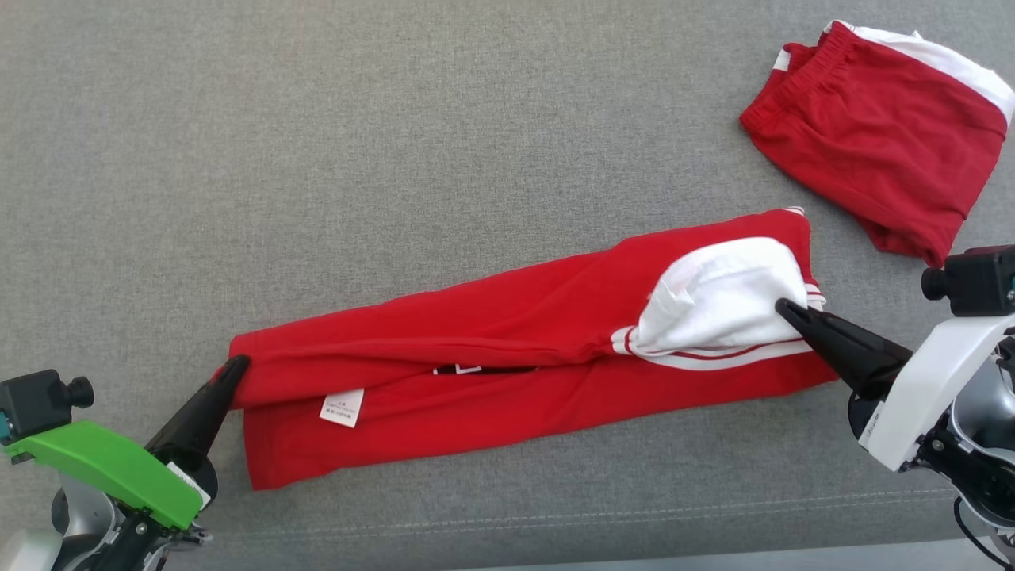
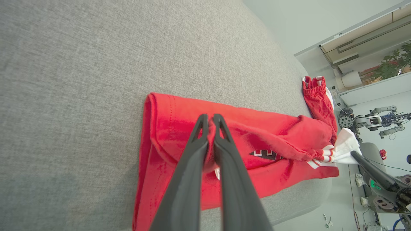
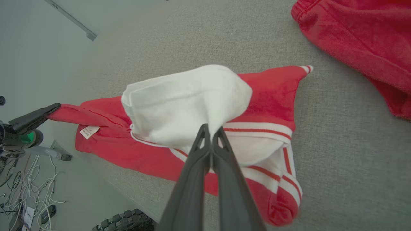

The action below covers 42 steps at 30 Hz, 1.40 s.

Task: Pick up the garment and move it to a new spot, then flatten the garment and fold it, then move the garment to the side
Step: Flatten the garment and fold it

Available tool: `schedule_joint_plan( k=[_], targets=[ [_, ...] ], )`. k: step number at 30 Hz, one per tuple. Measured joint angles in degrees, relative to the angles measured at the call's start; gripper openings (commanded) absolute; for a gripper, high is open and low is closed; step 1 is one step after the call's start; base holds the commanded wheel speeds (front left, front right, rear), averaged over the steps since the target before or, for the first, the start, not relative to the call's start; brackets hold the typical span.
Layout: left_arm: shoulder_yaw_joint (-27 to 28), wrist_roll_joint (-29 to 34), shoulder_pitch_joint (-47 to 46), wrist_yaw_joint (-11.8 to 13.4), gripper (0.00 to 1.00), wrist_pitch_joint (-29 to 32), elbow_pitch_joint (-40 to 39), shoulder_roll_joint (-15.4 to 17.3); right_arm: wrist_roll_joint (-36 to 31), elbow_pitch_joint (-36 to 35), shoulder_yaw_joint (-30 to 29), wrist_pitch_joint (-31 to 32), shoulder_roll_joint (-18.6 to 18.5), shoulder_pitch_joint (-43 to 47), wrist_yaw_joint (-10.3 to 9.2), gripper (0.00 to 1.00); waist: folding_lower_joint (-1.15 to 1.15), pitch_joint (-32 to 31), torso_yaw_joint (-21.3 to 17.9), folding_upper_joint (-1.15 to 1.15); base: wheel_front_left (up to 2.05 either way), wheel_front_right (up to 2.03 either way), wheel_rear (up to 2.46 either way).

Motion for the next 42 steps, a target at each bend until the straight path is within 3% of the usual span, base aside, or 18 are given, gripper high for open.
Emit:
schedule_joint_plan(
  k=[27,29,37,38,39,40,41,42],
  targets=[
    [-1.75,0.00,-0.41,0.57,0.00,0.98,-1.46,-1.04,-1.99,3.75,-0.26,0.25,-0.02,-2.51,-1.81,0.00,0.00,4.83,3.04,0.00,0.00,0.00,0.00],
    [-1.82,0.01,-0.77,0.57,0.00,0.98,-1.45,-1.27,-2.07,4.24,0.20,0.97,-0.13,-2.51,-2.14,0.16,0.00,5.11,3.30,0.00,0.00,0.00,0.00],
    [-1.77,0.01,-0.80,0.58,0.00,0.88,-0.93,-1.46,-2.50,5.59,0.57,1.20,-0.03,-3.60,-2.16,0.14,0.00,5.43,3.49,0.00,0.00,0.00,0.00],
    [-1.77,0.01,-0.80,0.60,0.11,0.88,-0.83,-1.48,-2.52,5.69,0.57,1.19,0.03,-3.77,-2.22,0.16,0.00,5.43,3.45,0.00,0.00,0.00,0.00],
    [-1.79,0.01,-0.80,0.76,0.29,0.88,-0.78,-1.51,-2.58,5.84,0.57,1.19,0.09,-3.94,-2.22,0.19,0.00,5.42,3.41,0.00,0.00,0.00,0.00],
    [-1.85,0.00,-0.80,0.85,0.35,0.89,-0.73,-1.52,-2.65,6.00,0.57,1.19,0.13,-4.16,-2.22,0.24,0.00,5.41,3.37,0.00,0.00,0.00,0.00],
    [-1.91,0.00,-0.80,0.85,0.49,0.90,-0.69,-1.55,-2.78,6.12,0.57,1.19,0.18,-4.39,-2.22,0.24,0.00,5.40,3.33,0.00,0.00,0.00,0.00],
    [-1.98,0.00,-0.80,0.85,0.92,0.91,-0.67,-1.58,-2.93,6.22,0.59,1.19,0.22,-4.56,-2.22,0.20,0.00,5.39,3.29,0.00,0.00,0.00,0.00]
  ],
)
